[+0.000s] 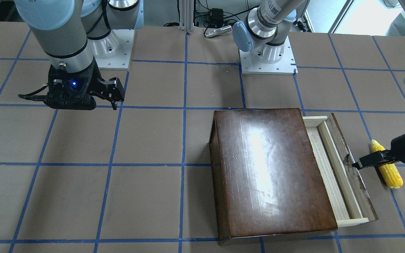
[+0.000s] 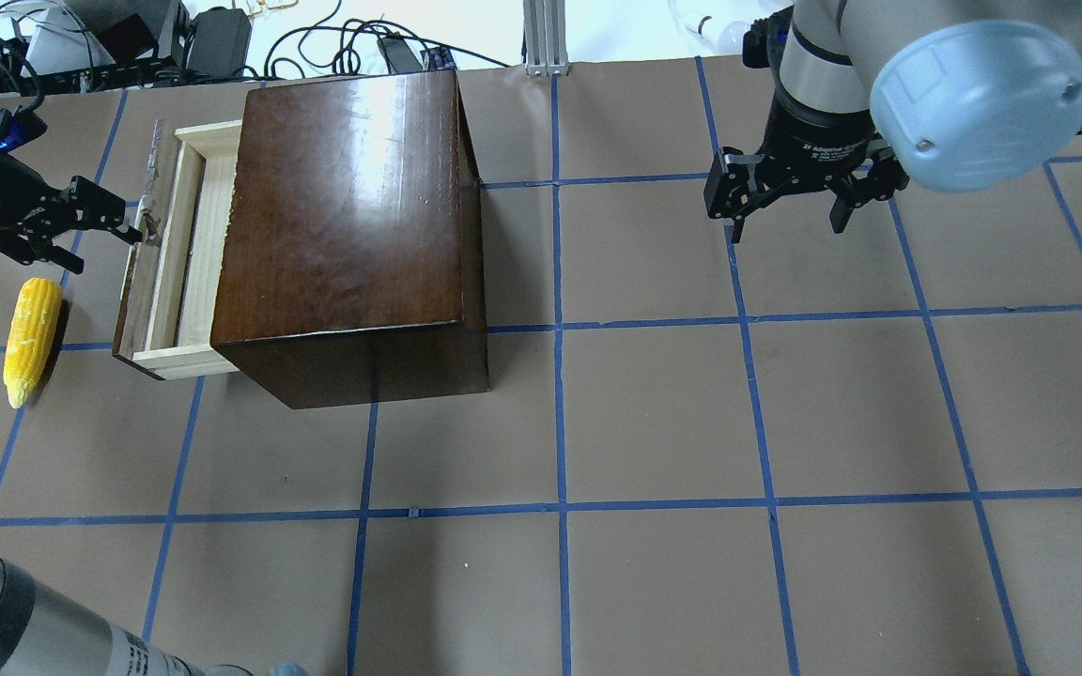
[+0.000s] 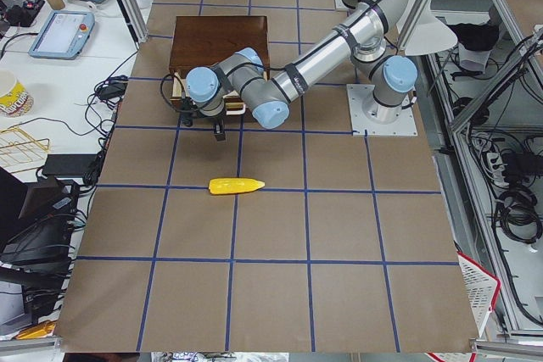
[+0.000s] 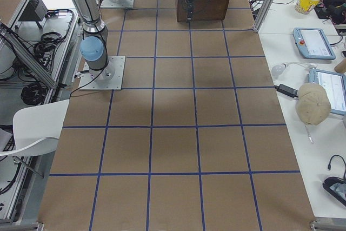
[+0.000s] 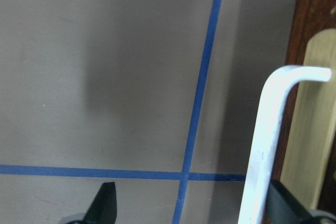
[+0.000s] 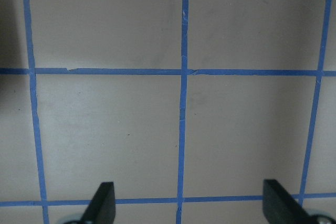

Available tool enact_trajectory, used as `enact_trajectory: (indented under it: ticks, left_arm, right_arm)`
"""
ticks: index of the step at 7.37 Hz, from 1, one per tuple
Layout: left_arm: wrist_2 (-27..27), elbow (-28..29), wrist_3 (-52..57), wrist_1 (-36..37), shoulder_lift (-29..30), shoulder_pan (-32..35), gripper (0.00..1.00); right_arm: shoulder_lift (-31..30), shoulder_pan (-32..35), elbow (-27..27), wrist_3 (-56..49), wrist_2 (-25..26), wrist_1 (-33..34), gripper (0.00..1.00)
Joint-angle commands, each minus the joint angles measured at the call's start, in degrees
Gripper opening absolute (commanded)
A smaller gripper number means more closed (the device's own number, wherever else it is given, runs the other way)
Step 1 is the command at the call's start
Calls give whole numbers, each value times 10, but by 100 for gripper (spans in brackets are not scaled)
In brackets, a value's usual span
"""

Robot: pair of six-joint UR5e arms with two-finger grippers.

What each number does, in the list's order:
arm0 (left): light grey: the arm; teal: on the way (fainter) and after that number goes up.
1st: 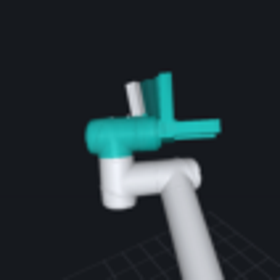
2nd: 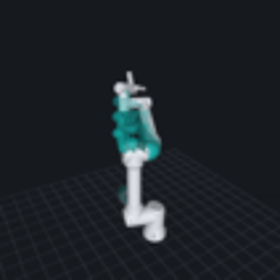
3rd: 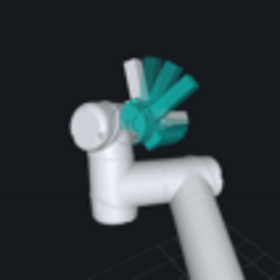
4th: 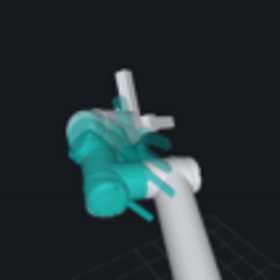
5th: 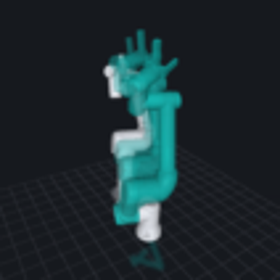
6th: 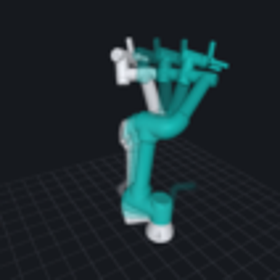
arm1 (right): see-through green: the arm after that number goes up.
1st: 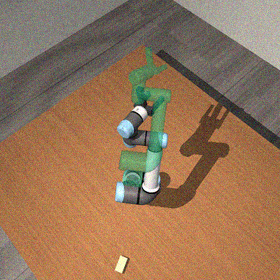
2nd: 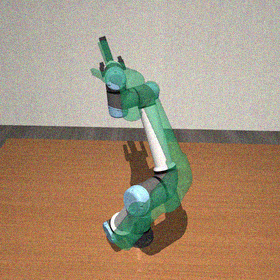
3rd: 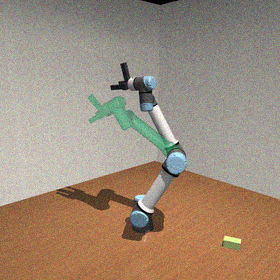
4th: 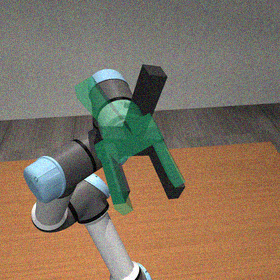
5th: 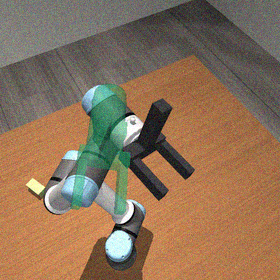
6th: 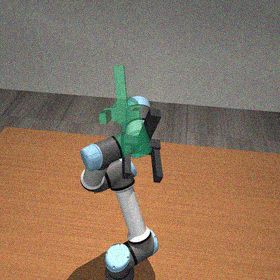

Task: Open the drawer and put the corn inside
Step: 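Release the handle and move the left gripper over the yellow corn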

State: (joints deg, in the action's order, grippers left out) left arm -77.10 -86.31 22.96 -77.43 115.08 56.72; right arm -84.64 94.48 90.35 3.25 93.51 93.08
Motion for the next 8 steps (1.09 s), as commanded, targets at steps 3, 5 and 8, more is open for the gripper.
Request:
enact_trajectory:
  ticks: [3,5,8]
  left_arm:
    - [-15,12,0,-2,-15,0,100]
    - [-86,64,1,-11,5,-2,100]
    - [-170,58,35,26,30,-3,100]
  right_arm:
    - [0,0,0,0,0,0,100]
    - [0,0,0,0,0,0,100]
    - [0,0,0,0,0,0,100]
